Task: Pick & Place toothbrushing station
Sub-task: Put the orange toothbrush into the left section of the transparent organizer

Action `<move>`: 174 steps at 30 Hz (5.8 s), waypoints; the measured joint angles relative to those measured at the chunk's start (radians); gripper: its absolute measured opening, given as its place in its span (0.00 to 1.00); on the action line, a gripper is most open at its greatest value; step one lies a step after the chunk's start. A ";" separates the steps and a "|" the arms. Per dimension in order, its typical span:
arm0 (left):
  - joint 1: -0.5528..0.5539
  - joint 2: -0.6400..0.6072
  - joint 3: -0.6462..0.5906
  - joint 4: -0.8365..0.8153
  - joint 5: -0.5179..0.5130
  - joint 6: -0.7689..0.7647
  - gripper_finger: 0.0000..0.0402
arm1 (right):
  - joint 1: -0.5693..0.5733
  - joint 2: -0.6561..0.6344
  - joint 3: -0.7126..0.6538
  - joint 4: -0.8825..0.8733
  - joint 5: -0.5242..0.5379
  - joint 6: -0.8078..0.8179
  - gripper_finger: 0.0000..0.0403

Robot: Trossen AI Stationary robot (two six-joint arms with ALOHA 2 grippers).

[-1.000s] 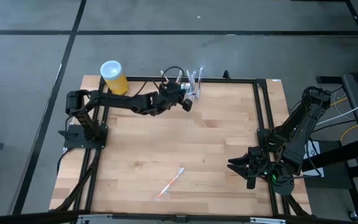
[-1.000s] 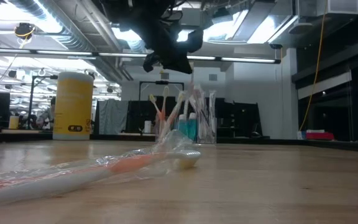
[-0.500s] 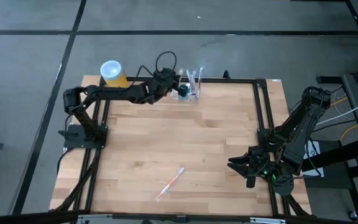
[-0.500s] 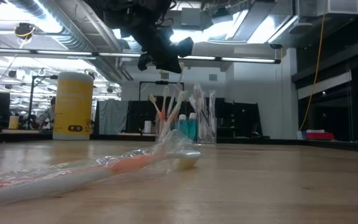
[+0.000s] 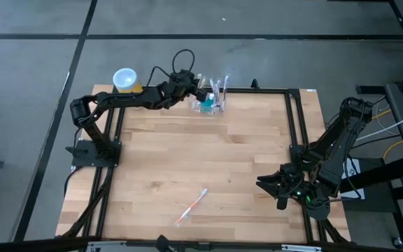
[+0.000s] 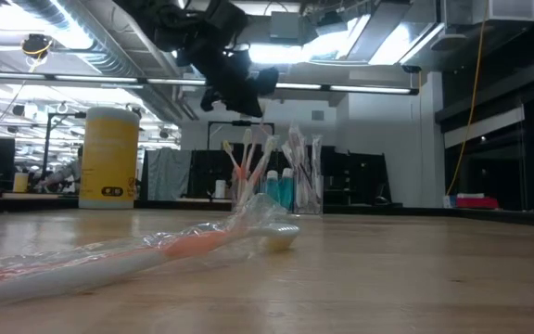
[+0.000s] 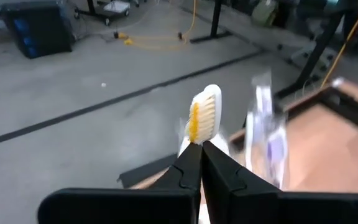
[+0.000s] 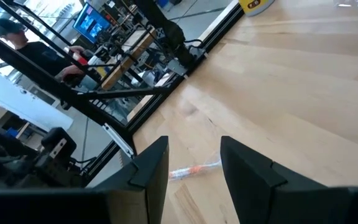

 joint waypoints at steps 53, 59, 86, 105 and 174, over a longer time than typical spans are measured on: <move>-0.910 0.119 -0.101 -0.303 0.364 -0.878 0.31 | 0.007 -0.003 0.000 0.004 0.036 -0.090 0.37; -0.887 0.207 -0.002 -0.320 0.388 -0.768 0.35 | 0.011 -0.009 0.000 0.013 0.037 -0.103 0.37; -0.745 0.352 0.090 -0.437 0.535 -0.822 0.02 | 0.022 -0.011 0.000 0.027 0.052 -0.113 0.37; -0.539 0.035 0.104 -0.470 -0.282 -0.535 0.00 | 0.022 -0.012 0.001 0.041 0.071 -0.115 0.37; -0.101 0.123 0.098 -0.290 -0.065 -0.114 0.01 | 0.016 -0.028 0.000 -0.035 0.085 -0.081 0.37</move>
